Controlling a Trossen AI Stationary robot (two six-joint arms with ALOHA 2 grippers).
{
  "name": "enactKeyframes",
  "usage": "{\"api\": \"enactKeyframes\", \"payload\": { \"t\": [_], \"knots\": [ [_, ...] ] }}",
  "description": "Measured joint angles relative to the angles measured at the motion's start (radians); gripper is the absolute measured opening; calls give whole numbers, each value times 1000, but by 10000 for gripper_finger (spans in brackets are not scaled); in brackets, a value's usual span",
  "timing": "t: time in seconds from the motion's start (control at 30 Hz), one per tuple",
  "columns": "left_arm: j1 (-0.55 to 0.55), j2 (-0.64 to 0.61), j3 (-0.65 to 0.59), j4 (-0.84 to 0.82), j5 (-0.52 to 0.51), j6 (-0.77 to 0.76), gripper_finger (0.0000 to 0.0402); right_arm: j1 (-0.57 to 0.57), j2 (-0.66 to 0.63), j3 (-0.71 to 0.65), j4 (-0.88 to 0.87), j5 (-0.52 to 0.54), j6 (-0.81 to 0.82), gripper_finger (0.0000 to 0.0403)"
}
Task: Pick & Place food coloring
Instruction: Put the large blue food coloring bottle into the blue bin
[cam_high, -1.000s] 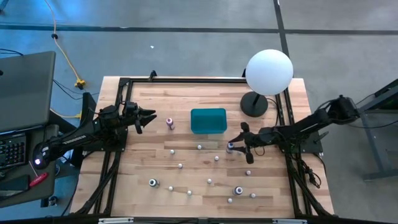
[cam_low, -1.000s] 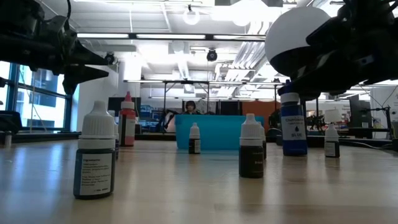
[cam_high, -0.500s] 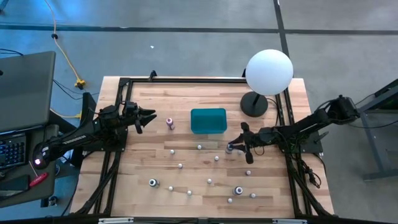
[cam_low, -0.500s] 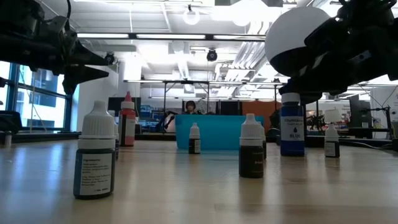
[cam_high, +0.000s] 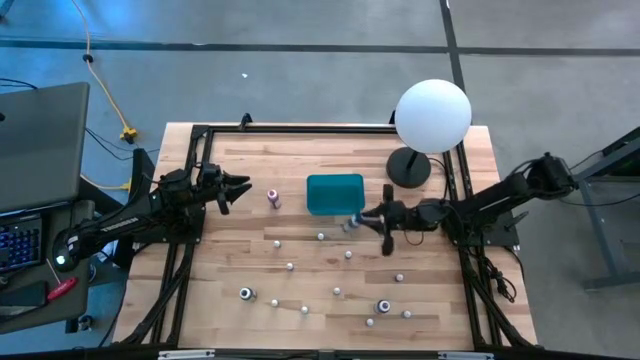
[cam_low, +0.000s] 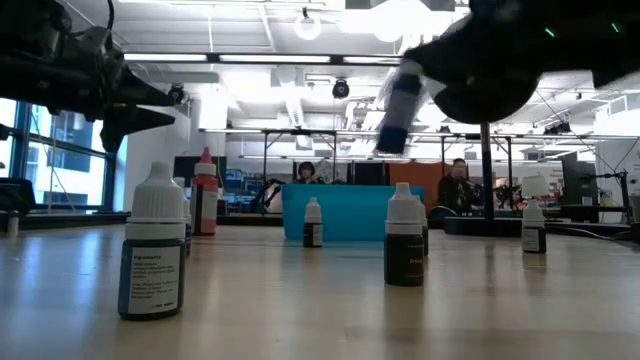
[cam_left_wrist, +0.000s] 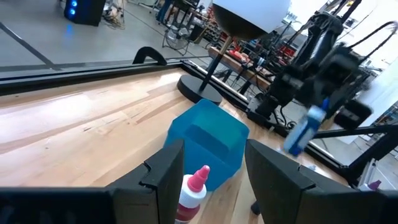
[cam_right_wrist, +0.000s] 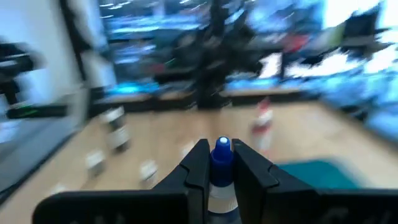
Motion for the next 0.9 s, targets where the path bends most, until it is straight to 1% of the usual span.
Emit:
{"api": "enactKeyframes", "payload": {
  "t": [0.1, 0.13, 0.17, 0.27, 0.37, 0.47, 0.6, 0.77, 0.9],
  "knots": [
    [0, 0, 0, 0, -5, 0, 168, -14, -1, 62, -108, 207, -38, 38],
    [0, 0, 0, 0, -5, 0, 168, -22, 0, 73, -141, 250, -39, 38],
    [0, 0, 0, 0, -4, 0, 168, -31, 1, 81, -162, 284, -27, 39],
    [0, 0, 0, 0, -5, 0, 168, -63, -1, 88, -200, 339, 51, 48],
    [0, 0, 0, -1, -10, 0, 168, -105, 26, 74, -236, 364, 97, 47],
    [0, 0, 0, -1, -12, 0, 168, -151, 91, 72, -228, 337, 146, 39],
    [0, 0, 0, -1, -12, 0, 168, -200, 205, 73, -149, 318, 153, 40],
    [0, 0, 0, -1, -11, -1, 168, -242, 331, 73, -26, 309, 165, 54],
    [0, 0, 0, -1, 1, -2, 168, -260, 394, 75, 53, 333, 166, 46]
  ]
}}
